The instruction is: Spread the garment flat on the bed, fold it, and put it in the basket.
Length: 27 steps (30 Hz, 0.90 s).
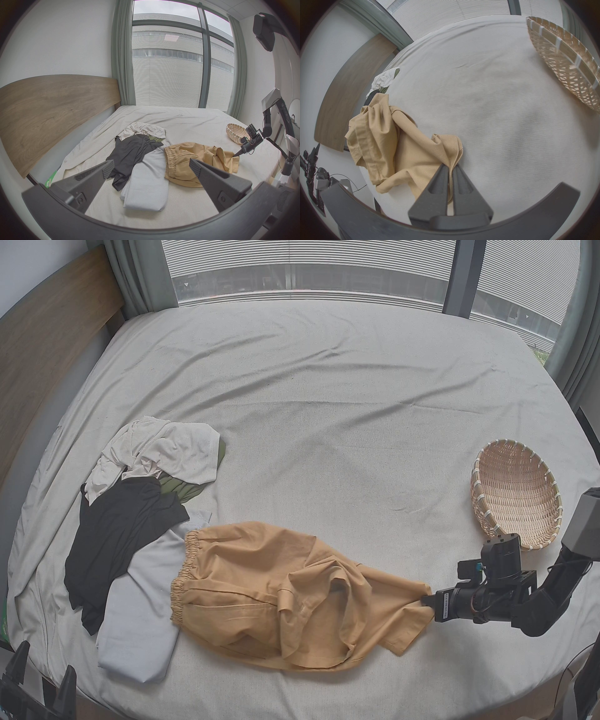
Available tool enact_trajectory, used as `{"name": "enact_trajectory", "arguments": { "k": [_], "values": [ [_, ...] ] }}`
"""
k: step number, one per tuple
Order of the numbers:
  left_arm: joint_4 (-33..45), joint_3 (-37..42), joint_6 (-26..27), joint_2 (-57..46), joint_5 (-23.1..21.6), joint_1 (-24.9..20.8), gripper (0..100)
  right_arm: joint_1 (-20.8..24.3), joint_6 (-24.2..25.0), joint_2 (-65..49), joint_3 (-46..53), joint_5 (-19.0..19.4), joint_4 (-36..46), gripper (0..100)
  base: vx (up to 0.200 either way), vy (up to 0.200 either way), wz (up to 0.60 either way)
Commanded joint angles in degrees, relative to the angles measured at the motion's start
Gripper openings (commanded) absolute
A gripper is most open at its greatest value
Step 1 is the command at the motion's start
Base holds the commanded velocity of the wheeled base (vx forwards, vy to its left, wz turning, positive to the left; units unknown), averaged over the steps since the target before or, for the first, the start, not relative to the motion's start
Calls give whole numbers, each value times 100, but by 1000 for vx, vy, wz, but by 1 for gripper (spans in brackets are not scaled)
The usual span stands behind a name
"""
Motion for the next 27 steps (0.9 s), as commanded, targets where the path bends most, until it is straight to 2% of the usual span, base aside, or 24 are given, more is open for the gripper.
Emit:
{"name": "enact_trajectory", "arguments": {
  "k": [1,6,16,23,24,27],
  "values": [
    [-2,101,0,-84,-2,4,100,-311,-104,-157,128,0,-1,0,0,0,0],
    [-2,101,0,-84,-2,4,100,-671,-262,-210,163,9,-1,0,0,0,0],
    [-2,101,9,-84,-11,4,100,-1014,-403,-263,172,9,17,0,0,0,0],
    [-2,101,9,-84,-11,4,100,-997,-412,-245,163,9,8,0,0,0,0],
    [-2,101,9,-84,-11,4,100,-979,-394,-245,154,9,-1,100,0,0,0],
    [16,101,27,-84,-2,4,100,-918,-280,-236,145,0,-203,100,0,0,0]
  ]
}}
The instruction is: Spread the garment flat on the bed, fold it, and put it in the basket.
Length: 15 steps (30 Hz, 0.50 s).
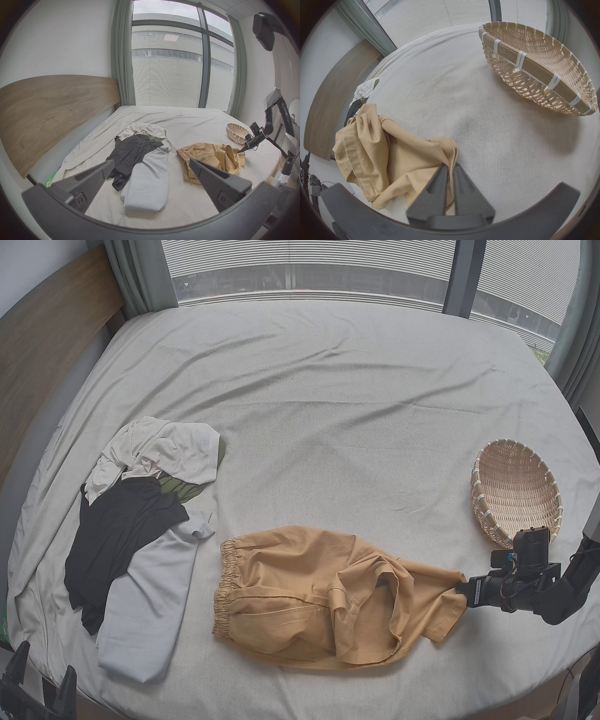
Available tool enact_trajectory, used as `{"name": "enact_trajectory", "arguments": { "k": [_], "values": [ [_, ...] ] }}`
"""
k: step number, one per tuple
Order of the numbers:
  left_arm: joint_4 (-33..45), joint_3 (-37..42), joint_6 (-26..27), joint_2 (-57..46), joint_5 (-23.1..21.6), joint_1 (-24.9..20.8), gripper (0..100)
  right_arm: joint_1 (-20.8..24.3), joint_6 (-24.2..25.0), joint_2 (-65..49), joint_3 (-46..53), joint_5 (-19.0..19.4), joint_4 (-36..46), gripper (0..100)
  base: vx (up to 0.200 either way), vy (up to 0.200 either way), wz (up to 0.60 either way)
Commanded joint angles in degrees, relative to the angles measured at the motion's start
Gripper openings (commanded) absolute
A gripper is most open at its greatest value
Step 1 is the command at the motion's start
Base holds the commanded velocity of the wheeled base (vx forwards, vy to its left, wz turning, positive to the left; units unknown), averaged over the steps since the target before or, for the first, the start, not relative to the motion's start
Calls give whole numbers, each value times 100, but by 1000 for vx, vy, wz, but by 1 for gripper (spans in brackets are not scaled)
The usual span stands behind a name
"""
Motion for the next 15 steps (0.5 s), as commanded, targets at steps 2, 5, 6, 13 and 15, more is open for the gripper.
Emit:
{"name": "enact_trajectory", "arguments": {
  "k": [2,5,6,13,15],
  "values": [
    [22,101,49,-93,-6,4,100,116,65,-30,28,6,-478,100,0,0,0],
    [13,101,110,-93,-32,-4,100,125,56,-303,195,-3,-908,100,0,0,0],
    [13,101,110,-93,-59,-4,100,125,56,-417,230,6,-1022,100,0,0,0],
    [22,101,180,-93,-147,-22,100,204,197,-1445,494,32,-1286,100,0,0,0],
    [22,101,180,-93,-147,-13,100,336,214,-1683,538,94,-1242,100,0,0,0]
  ]
}}
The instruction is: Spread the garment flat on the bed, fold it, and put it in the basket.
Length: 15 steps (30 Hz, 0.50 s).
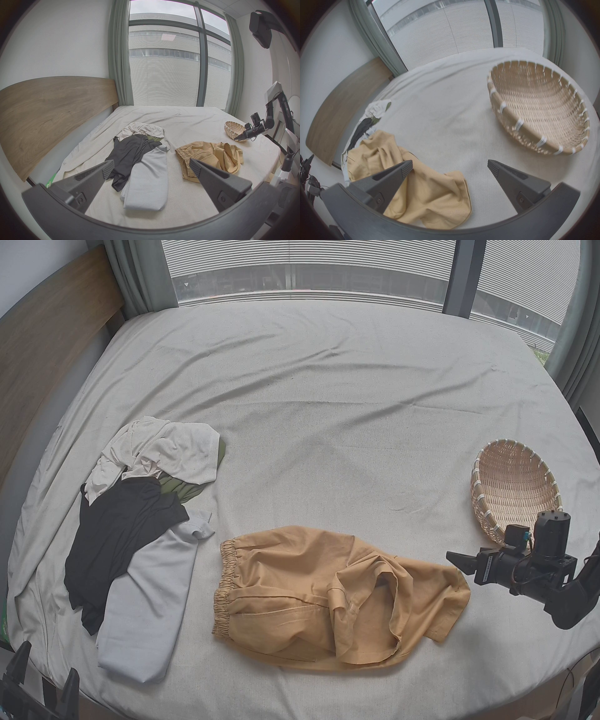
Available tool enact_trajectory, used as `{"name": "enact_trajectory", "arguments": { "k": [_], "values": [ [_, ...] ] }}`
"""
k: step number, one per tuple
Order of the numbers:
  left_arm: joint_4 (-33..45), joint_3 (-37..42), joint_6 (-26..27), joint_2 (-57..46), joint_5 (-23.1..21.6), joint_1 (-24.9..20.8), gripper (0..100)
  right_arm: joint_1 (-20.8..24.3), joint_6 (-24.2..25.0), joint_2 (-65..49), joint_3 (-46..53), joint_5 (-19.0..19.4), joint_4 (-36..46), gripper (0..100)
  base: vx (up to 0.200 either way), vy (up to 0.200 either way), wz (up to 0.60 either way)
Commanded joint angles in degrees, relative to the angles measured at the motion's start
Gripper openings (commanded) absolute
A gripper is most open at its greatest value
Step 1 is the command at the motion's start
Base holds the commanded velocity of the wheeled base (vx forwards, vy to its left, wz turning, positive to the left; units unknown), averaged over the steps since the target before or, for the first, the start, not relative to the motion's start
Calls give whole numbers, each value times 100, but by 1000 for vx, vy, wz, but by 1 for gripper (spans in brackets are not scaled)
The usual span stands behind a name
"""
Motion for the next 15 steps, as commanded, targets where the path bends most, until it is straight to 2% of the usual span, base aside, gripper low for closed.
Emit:
{"name": "enact_trajectory", "arguments": {
  "k": [1,2,7,12,13,15],
  "values": [
    [-5,101,33,-93,-28,1,100,284,85,-918,238,133,-50,100,0,0,0],
    [-5,101,33,-93,-28,1,100,302,85,-936,247,142,-50,100,0,0,0],
    [-31,101,77,-93,-28,10,100,987,94,-1217,502,494,-77,100,0,0,0],
    [-84,84,68,-93,-11,19,100,1146,112,-1164,502,511,-85,100,0,0,0],
    [-154,-39,68,-66,-28,28,100,1146,112,-1155,502,546,-85,100,0,0,0],
    [-277,-787,50,276,-63,37,100,1172,138,-1155,511,678,-85,100,0,0,0]
  ]
}}
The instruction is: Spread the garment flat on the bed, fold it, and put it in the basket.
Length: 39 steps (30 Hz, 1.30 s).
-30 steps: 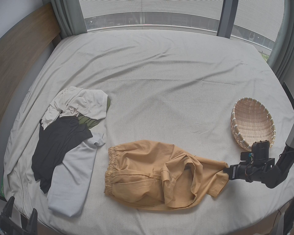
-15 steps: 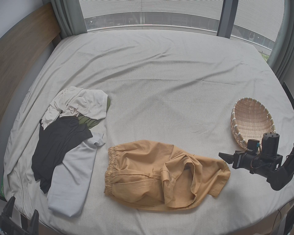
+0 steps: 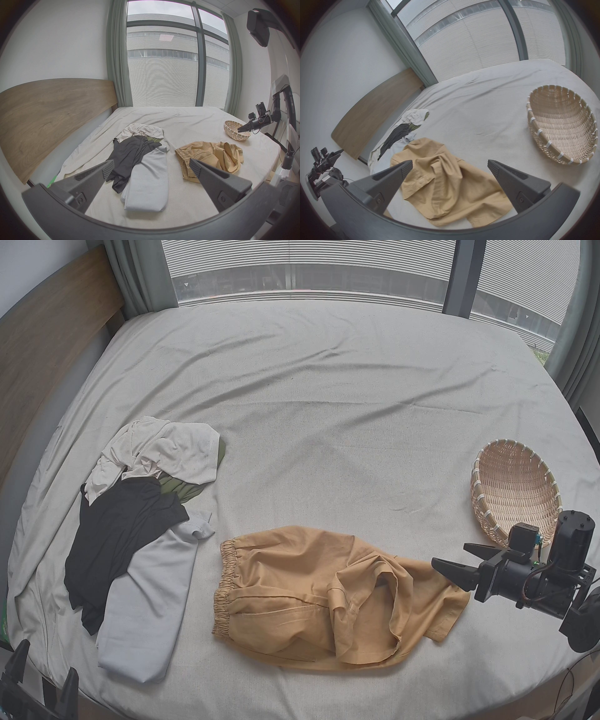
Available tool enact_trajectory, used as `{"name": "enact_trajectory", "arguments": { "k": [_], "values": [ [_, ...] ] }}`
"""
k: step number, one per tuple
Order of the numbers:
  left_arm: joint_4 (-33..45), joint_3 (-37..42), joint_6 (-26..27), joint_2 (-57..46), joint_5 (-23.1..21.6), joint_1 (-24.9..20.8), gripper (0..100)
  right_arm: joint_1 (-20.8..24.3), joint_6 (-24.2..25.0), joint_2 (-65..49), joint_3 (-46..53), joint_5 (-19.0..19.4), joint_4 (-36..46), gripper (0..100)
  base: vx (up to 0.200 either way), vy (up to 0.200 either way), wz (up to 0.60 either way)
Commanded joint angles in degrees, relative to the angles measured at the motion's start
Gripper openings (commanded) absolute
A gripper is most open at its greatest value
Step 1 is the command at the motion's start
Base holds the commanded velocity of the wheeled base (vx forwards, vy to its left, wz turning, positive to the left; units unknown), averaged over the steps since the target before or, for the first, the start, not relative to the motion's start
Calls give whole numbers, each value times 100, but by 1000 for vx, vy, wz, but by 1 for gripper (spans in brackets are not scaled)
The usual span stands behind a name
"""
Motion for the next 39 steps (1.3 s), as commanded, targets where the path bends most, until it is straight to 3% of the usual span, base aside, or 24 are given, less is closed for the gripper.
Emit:
{"name": "enact_trajectory", "arguments": {
  "k": [1,4,9,13,18,20,30,34,39],
  "values": [
    [-178,-923,-25,408,-37,14,100,105,41,-72,26,174,-4,100,0,0,0],
    [-178,-1573,-34,1111,-151,-109,100,545,270,-133,26,227,-4,100,0,0,0],
    [-362,-1722,-254,1990,-502,-337,100,984,665,-142,34,236,40,100,0,0,0],
    [-863,-1863,-1370,3010,-599,-847,100,1310,1008,113,-9,236,-4,100,0,0,0],
    [-1109,-1898,-1704,3608,-634,-1005,100,1600,1307,271,-9,218,-12,100,0,0,0],
    [-1540,-1845,-1906,4302,-749,-1198,100,1793,1579,499,-18,209,-21,100,0,0,0],
    [-2937,-1819,-1950,5989,-784,-1225,100,1819,1720,1537,-1,-81,-522,100,0,0,0],
    [-3131,-1837,-1941,6262,-784,-1225,100,1828,1720,1774,8,-177,-672,100,0,0,0],
    [-3676,-1828,-1932,6754,-775,-1234,100,1960,2186,2477,17,-432,-1234,100,0,0,0]
  ]
}}
